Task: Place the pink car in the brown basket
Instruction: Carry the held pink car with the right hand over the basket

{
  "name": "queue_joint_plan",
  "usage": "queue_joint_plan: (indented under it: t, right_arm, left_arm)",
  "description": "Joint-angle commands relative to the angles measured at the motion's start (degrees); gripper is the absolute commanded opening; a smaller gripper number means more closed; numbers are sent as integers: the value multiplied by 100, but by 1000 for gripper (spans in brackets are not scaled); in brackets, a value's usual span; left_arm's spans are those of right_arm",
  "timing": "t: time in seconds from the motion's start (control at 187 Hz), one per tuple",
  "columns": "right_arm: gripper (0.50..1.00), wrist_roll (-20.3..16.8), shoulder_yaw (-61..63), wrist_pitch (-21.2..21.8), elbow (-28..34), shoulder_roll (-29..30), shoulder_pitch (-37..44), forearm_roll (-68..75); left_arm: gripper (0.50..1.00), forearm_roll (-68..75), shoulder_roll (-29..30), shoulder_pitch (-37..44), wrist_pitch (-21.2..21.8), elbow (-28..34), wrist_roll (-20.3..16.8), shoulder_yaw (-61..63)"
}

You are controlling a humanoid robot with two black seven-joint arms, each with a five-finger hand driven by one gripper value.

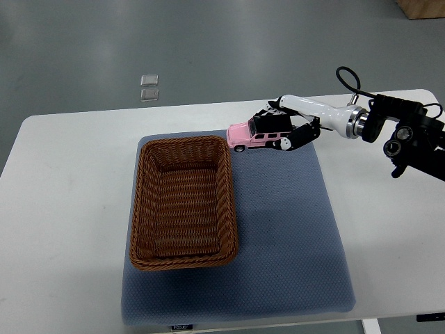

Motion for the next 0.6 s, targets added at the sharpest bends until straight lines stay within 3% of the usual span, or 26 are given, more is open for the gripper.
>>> queue_joint_plan:
  t: [0.0, 0.595]
  right_arm:
    - [607, -13, -2, -32, -31, 327, 3, 147]
    - [625, -48, -125, -322, -417, 1558, -295, 587]
  left_arm:
    - [1000, 0, 0, -3, 0, -1, 0, -5]
    - [1000, 0, 0, -20, 0, -71, 0, 13]
